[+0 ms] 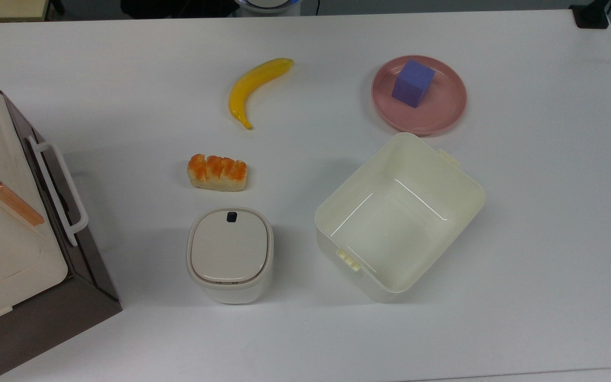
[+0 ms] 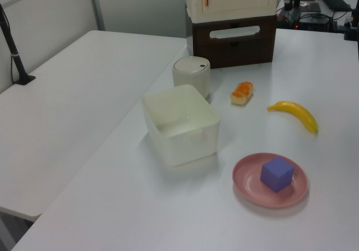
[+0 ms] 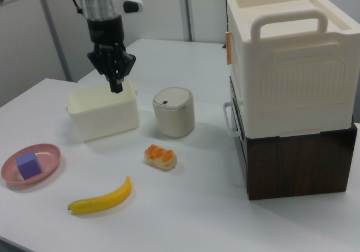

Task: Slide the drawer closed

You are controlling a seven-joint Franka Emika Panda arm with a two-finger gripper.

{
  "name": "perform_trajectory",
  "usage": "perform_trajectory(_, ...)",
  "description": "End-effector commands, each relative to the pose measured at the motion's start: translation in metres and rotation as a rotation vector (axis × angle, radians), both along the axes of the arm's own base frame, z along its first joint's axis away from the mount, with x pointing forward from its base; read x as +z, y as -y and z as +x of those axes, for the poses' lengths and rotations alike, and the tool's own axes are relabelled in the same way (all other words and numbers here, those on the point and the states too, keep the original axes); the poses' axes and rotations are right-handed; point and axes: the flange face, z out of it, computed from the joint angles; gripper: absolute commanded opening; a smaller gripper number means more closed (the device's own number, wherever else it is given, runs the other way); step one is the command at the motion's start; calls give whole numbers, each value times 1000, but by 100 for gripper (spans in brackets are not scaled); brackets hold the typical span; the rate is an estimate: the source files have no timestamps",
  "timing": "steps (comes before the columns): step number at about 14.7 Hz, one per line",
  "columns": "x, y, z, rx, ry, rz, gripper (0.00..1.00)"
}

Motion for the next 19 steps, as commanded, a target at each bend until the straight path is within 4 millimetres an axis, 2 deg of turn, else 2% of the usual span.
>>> perform_trajectory(1,8,-1,-12,57,-21,33,97)
perform_trajectory(2,10,-4,-13,57,-26,29,100)
perform_trajectory(4,13,-6,-14,36,-17,26,100)
perform_trajectory(8,15,-6,-2,-238,68,-7,100)
perform_trajectory(11,16,-3,8,-339,129,-14,100)
perform_trajectory(14,22,9,19,-467,230,-10,100)
perform_trajectory(15,20,23,20,-502,240,-8,100)
perform_trajectory(19,17,22,20,-423,226,8,100)
